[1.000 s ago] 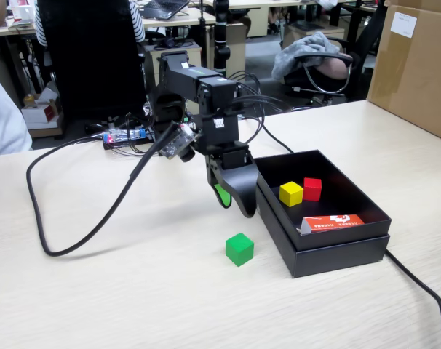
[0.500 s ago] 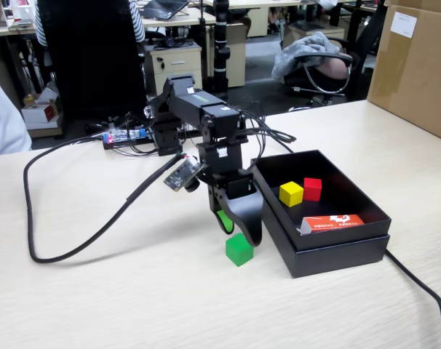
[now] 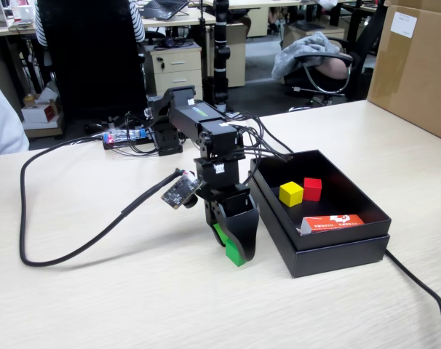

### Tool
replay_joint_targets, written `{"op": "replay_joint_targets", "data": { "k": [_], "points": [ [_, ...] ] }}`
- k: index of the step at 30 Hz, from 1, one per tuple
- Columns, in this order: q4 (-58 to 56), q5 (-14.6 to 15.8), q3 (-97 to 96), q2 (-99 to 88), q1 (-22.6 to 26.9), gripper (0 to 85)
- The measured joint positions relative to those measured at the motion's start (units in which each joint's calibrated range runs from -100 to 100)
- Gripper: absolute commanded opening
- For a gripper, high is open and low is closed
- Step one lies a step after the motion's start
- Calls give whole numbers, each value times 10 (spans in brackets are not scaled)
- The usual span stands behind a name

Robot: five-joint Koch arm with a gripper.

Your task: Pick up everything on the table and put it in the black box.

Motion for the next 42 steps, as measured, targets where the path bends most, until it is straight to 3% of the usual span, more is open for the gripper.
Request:
{"op": "replay_joint_targets", "data": {
  "k": [3, 6, 8, 9, 13, 20, 29, 33, 42],
  "points": [
    [0, -2, 0, 0, 0, 164],
    [0, -2, 0, 0, 0, 148],
    [0, -2, 0, 0, 0, 29],
    [0, -2, 0, -1, 0, 9],
    [1, -2, -37, -31, 1, 9],
    [0, 4, -175, -258, 11, 9],
    [-1, 52, -270, -589, 93, 9],
    [-1, 80, -273, -595, 145, 9],
    [0, 103, -267, -377, 169, 11]
  ]
}}
